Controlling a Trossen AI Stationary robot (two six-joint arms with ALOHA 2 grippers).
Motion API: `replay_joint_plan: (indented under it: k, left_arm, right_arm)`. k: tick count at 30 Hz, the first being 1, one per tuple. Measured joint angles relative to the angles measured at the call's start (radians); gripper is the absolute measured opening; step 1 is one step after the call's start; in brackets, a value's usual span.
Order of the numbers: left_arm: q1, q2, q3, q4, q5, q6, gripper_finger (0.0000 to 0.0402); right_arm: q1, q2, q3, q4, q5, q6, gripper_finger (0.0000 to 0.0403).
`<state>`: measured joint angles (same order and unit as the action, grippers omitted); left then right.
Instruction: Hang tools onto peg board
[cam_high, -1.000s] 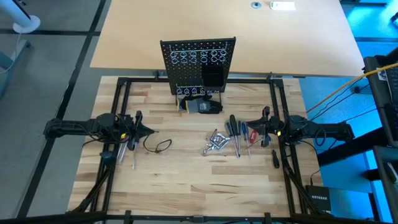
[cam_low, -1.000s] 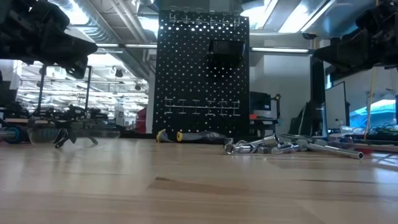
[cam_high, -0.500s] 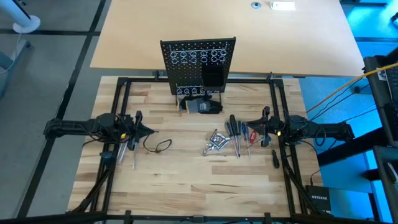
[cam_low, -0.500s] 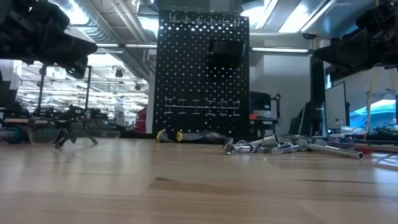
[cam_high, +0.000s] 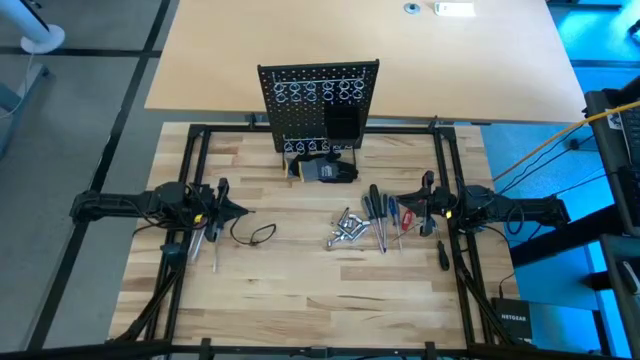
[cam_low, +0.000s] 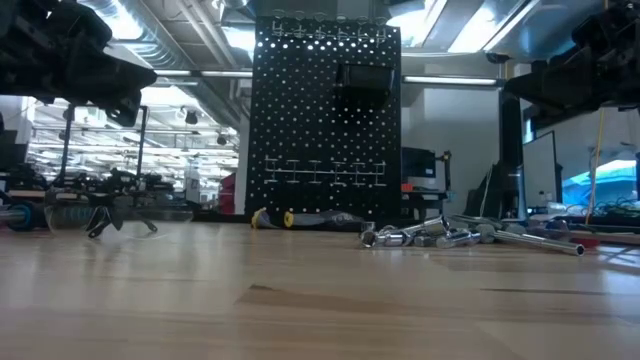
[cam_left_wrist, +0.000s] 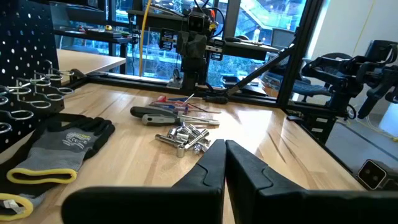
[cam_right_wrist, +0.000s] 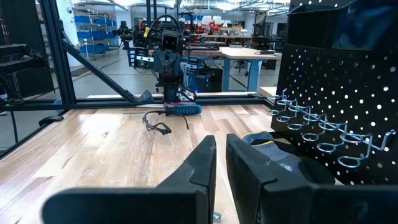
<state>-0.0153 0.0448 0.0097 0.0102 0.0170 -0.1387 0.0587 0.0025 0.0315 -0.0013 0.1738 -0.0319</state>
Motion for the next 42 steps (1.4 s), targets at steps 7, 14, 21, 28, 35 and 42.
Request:
replay_joint_plan:
  k: [7,14,21,28,35,42]
  left_arm:
    - [0.000,0.000,0.000,0.000,0.000,0.000,0.0000]
    - [0.000,0.000,0.000,0.000,0.000,0.000,0.0000]
    - [0.000,0.000,0.000,0.000,0.000,0.000,0.0000]
    - [0.000,0.000,0.000,0.000,0.000,0.000,0.0000]
    - [0.000,0.000,-0.001,0.017,0.003,0.008,0.0000]
    - [0.003,-0.001,-0.001,0.031,-0.002,-0.223,0.0000]
  right_arm:
    - [0.000,0.000,0.000,0.000,0.000,0.000,0.0040]
    - [0.000,0.000,0.000,0.000,0.000,0.000,0.0040]
    - [0.000,0.000,0.000,0.000,0.000,0.000,0.0040]
    - [0.000,0.000,0.000,0.000,0.000,0.000,0.0040]
    - [0.000,0.000,0.000,0.000,0.000,0.000,0.0040]
    - [0.000,0.000,0.000,0.000,0.000,0.000,0.0040]
